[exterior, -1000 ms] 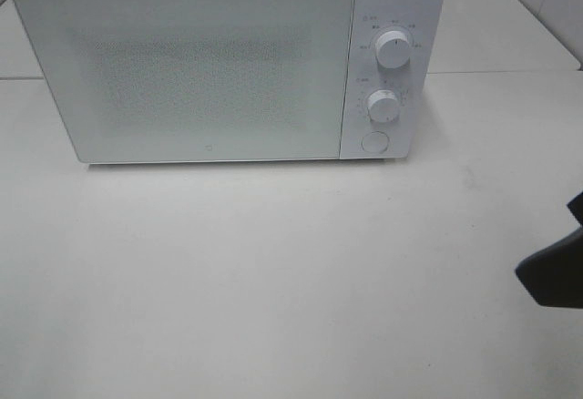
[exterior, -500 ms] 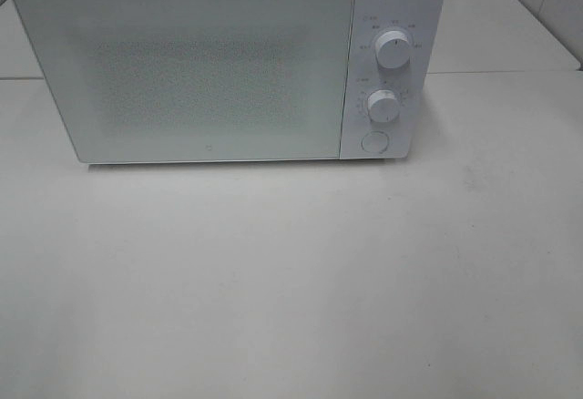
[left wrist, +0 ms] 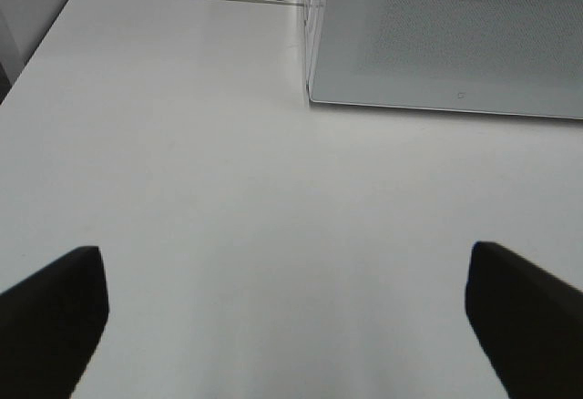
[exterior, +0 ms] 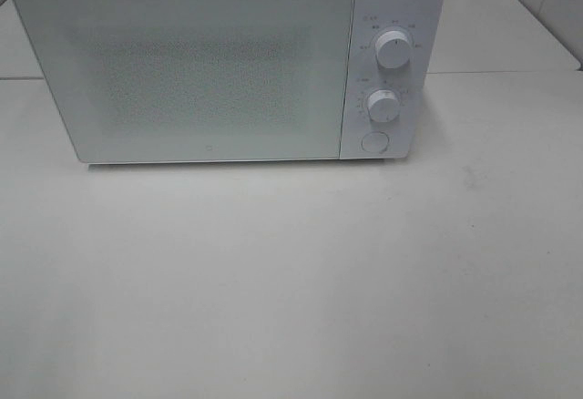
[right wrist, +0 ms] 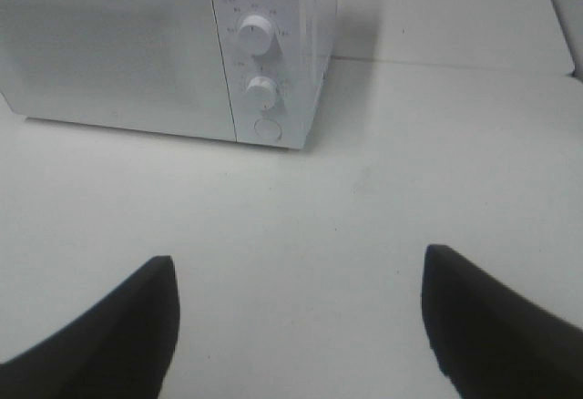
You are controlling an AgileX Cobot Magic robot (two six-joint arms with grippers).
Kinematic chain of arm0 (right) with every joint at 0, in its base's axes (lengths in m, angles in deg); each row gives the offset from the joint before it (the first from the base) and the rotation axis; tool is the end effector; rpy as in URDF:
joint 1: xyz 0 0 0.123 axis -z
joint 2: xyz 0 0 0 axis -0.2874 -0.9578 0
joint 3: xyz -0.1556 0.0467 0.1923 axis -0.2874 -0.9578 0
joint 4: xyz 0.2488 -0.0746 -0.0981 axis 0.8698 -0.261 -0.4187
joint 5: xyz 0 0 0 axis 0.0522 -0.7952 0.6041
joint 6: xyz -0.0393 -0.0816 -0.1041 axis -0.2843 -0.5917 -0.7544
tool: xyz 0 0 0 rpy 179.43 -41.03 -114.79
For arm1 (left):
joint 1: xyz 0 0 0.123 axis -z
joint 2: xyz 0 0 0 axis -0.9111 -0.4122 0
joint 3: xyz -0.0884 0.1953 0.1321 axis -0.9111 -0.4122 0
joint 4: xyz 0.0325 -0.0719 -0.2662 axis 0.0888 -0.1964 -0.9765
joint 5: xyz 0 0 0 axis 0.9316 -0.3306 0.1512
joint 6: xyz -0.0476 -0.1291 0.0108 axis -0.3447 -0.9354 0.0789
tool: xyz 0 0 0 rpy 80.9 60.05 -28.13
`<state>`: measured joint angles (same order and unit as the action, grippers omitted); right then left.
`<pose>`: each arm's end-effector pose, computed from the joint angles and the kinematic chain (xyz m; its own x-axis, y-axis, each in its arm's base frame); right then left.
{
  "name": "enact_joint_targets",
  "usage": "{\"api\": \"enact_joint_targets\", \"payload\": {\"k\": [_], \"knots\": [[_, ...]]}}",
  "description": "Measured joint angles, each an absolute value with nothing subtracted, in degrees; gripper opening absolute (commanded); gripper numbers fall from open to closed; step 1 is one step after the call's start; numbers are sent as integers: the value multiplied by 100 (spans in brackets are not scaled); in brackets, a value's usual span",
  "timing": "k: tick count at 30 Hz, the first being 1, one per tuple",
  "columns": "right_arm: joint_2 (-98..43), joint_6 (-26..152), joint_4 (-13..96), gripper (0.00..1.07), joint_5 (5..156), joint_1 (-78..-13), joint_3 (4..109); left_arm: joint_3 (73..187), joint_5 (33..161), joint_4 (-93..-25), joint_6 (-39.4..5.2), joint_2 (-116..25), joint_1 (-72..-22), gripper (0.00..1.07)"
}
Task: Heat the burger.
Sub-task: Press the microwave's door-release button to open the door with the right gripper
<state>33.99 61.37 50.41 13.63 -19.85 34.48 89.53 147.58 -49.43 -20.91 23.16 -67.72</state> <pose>0.0721 0.0228 0.3515 -0.3257 -0.0583 -0.9437 -0.1954 0.9807 0.0068 0.0893 -0.0072 0.2737 -0.4502 -0.0560 -0.8912 0.0129 0.9975 -0.0693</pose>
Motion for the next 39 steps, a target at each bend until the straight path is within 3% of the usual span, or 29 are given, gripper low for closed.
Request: {"api": "enact_joint_targets", "payload": {"k": [15,39], "knots": [[4127,6137,4886,74,1827,-1979,1838,8953,14758,-4943,-2091,2316,-6772,100],[4127,6137,4892,74,1925,-1974,1752,8953,14758,-4943,-2091,2316,-6772,100]]}}
